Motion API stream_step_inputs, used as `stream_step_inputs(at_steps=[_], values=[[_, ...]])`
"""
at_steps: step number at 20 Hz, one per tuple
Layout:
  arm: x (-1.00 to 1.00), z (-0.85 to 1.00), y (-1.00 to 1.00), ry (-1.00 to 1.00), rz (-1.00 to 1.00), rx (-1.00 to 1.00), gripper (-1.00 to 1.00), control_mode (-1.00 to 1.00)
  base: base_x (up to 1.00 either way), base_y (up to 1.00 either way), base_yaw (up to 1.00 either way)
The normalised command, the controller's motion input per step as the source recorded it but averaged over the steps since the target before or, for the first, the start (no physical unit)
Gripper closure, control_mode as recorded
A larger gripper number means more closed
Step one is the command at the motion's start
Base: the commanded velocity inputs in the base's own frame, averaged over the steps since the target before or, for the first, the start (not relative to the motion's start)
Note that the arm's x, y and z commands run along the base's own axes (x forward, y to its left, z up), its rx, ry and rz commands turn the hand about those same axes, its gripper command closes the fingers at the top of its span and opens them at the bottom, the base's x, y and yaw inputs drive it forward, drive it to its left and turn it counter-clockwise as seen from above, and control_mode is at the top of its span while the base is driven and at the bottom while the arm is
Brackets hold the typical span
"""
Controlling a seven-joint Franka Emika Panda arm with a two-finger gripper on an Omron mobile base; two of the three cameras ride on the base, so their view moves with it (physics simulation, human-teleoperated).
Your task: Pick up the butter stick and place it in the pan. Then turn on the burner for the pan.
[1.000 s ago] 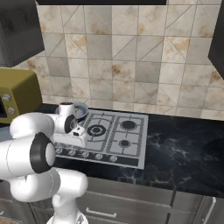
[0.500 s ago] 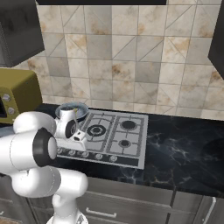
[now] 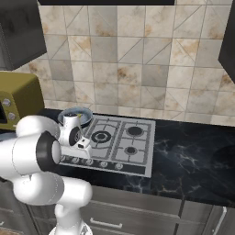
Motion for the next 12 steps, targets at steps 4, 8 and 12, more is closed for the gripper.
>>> stream_step_inputs(at_steps=[4, 8, 12], values=[[0.06, -0.07, 0.01, 0.00, 0.00, 0.00, -1.00, -1.00, 0.00, 0.00, 0.00], [0.00, -0.13, 0.01, 0.00, 0.00, 0.00, -1.00, -1.00, 0.00, 0.00, 0.00], [0.00, -0.09, 0.02, 0.00, 0.00, 0.00, -1.00, -1.00, 0.00, 0.00, 0.00]])
